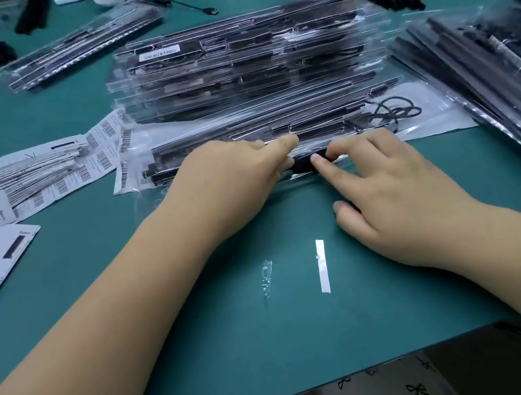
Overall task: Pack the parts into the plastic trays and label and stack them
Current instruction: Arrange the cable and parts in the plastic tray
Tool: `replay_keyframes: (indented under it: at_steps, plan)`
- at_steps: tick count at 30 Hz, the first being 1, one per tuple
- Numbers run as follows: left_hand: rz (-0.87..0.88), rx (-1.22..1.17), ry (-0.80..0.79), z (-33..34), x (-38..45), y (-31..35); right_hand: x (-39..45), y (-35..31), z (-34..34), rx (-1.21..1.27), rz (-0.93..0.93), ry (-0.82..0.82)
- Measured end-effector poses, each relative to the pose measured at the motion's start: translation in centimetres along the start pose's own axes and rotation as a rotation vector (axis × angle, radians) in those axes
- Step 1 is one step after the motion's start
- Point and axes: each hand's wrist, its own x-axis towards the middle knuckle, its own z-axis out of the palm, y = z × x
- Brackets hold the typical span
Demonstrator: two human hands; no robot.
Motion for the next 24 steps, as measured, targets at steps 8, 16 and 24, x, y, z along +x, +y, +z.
replay_keyframes:
  at_steps: [8, 16, 24]
  plan:
    - [-0.004, 0.029, -0.051, 0.46, 0.01, -0.28, -0.43, -0.28, 0.47, -0.038, -0.058, 0.096]
    - [0.005, 0.084, -0.108, 0.35, 0.34, -0.29, -0.08, -0.25, 0.52, -0.028, -0.101, 0.097]
    - [-0.020, 0.159, -0.195, -0.17, 0.34, 0.34, -0.38, 0.15, 0.63, 0.280, 0.043, 0.469]
